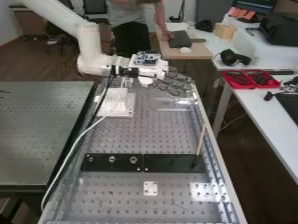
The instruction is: Grab the pcb board and place it in the clear container
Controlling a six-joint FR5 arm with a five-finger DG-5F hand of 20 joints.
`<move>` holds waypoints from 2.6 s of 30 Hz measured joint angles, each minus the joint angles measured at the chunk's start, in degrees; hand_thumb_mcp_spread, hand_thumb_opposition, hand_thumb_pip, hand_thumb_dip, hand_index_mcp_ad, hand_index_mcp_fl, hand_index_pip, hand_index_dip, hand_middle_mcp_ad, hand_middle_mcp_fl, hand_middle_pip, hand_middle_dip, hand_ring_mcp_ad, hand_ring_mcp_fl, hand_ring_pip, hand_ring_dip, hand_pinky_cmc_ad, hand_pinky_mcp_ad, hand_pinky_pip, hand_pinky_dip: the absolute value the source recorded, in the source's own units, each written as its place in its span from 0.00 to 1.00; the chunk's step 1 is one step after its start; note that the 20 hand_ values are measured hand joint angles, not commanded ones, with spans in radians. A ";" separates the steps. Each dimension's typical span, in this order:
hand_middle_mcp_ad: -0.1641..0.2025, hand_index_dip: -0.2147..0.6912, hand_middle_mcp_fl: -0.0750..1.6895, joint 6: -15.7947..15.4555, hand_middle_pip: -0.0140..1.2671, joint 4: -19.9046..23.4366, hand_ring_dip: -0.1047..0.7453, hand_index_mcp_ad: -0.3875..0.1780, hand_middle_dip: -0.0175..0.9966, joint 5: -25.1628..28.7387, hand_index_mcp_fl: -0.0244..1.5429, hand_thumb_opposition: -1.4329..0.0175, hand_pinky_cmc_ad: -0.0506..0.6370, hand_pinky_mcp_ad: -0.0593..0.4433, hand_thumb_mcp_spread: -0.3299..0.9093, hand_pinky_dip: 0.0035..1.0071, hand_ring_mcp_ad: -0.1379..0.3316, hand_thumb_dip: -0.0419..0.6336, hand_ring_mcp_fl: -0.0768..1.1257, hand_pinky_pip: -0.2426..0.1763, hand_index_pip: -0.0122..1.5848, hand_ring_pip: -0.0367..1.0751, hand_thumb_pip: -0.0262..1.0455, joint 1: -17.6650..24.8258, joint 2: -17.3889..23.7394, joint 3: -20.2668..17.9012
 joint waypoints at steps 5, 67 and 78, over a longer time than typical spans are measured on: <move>0.70 0.38 0.05 -1.70 0.10 -0.27 0.14 0.62 0.14 0.37 0.02 0.42 0.53 0.44 0.49 0.67 0.75 0.41 0.06 0.32 0.70 0.09 0.65 -0.09 5.53 -1.91; 0.70 0.54 0.04 -7.74 0.10 -24.10 0.14 0.62 0.14 -6.54 0.07 0.45 0.60 0.58 0.47 0.61 0.75 0.34 0.06 0.25 0.08 0.09 0.55 -6.71 20.95 3.73; 0.70 0.54 0.04 -8.16 0.10 -24.78 0.14 0.62 0.14 -7.63 0.07 0.45 0.60 0.58 0.47 0.61 0.74 0.34 0.06 0.25 0.08 0.09 0.55 -6.98 20.83 4.28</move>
